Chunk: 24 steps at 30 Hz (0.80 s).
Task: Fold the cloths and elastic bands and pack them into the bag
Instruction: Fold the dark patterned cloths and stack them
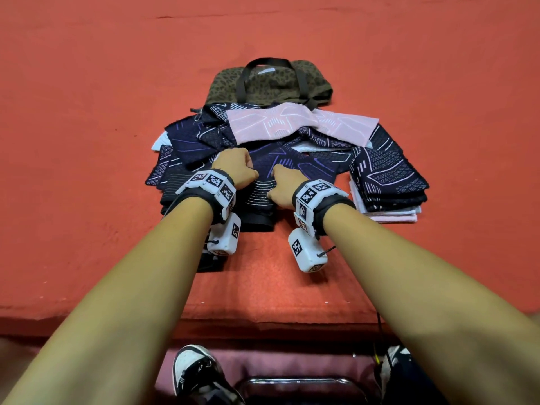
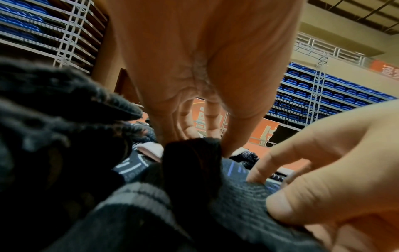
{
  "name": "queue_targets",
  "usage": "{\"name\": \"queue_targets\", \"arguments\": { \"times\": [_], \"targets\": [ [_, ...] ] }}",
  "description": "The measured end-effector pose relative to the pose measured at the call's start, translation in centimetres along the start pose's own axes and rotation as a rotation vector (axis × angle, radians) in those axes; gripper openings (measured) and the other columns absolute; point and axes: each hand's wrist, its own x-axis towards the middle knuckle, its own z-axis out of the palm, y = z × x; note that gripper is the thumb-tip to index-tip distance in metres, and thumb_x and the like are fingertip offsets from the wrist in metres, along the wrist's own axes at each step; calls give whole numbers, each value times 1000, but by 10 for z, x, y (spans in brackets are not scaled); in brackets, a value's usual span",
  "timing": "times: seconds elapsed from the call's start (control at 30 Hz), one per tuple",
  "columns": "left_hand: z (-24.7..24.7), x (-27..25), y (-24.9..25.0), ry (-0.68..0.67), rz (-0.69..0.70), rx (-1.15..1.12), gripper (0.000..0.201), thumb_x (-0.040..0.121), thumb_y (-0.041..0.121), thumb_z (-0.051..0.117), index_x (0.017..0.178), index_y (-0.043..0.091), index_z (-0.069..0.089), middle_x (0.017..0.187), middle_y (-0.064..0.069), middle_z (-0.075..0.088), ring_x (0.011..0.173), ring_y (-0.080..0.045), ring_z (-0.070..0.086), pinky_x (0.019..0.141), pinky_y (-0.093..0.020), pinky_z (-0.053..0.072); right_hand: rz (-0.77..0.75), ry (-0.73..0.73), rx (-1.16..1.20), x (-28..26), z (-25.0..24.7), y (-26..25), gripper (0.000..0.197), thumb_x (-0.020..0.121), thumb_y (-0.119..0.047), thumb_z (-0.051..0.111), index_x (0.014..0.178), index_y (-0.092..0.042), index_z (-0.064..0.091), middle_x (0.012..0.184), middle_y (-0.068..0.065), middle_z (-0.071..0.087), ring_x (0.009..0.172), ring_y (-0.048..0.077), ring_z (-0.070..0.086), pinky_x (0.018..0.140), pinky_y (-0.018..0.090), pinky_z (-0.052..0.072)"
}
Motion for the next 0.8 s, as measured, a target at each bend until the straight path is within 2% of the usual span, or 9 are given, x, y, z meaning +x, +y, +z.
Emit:
{"name": "queue_targets", "arguments": {
  "times": [0.07, 0.17, 0.23, 0.3, 0.43, 0.53, 0.63, 0.73, 0.8],
  "targets": [
    [-2, -1, -1, -27, -7, 16, 3, 81, 17, 64, 84, 19, 62, 100, -8, 69, 98, -29, 63, 86, -35, 51, -27, 5, 10, 2, -2, -5, 35, 87, -13, 56, 121, -9, 51, 113, 14, 61, 94, 29, 60, 71, 30, 47],
    [-6, -4, -4, -45, -30, 40, 8, 82, 17, 60, 76, 21, 63, 95, -11, 70, 92, -34, 64, 80, -36, 54, -74, -4, 2, 4, -2, -15, 35, 85, -15, 54, 119, -11, 53, 113, 13, 62, 98, 30, 61, 80, 34, 51],
    [-7, -6, -7, -57, -38, 58, 8, 81, 16, 60, 77, 16, 67, 92, -12, 70, 89, -34, 64, 76, -35, 54, -90, -21, -29, 4, 1, -19, 34, 84, -17, 56, 118, -11, 56, 113, 12, 63, 98, 30, 61, 84, 38, 53],
    [-4, -7, -9, -75, -36, 83, 14, 83, 15, 59, 83, 11, 72, 93, -13, 70, 91, -33, 65, 80, -37, 56, -95, -50, -61, 4, 7, -20, 35, 84, -19, 58, 119, -12, 58, 113, 12, 63, 98, 31, 61, 86, 39, 54],
    [4, -10, -6, -43, -28, 130, 23, 84, 14, 53, 88, 17, 75, 100, -4, 69, 101, -28, 61, 96, -39, 47, -100, -51, -78, 5, 11, -17, 34, 87, -23, 58, 119, -11, 58, 113, 12, 63, 98, 30, 61, 79, 34, 52],
    [7, -5, 0, -74, 62, 87, 22, 81, 6, 54, 87, 18, 72, 101, -5, 67, 99, -25, 60, 85, -31, 48, -70, 1, -88, 5, 6, -9, 33, 90, -28, 57, 118, -9, 56, 114, 14, 62, 99, 32, 60, 76, 34, 49],
    [12, -1, 7, -81, 104, 34, 26, 82, 8, 62, 106, 16, 68, 101, -5, 62, 104, -28, 59, 78, -26, 41, -48, 60, -139, 2, 0, 4, 34, 91, -26, 55, 120, -8, 53, 125, 17, 55, 109, 36, 57, 75, 35, 44],
    [24, 2, 12, -39, 52, -1, 44, 83, 16, 66, 125, 15, 56, 127, -17, 48, 107, -36, 57, 88, -33, 46, 10, 91, -199, -2, -4, 18, 48, 89, -23, 60, 133, -9, 46, 136, 17, 43, 122, 38, 48, 89, 43, 45],
    [27, 3, 11, -4, -37, 7, 50, 85, 18, 65, 132, 14, 48, 135, -20, 37, 108, -39, 56, 90, -38, 47, 68, 71, -248, -6, -5, 26, 54, 87, -20, 63, 135, -9, 43, 139, 18, 39, 127, 38, 43, 95, 46, 44]
  ]
}}
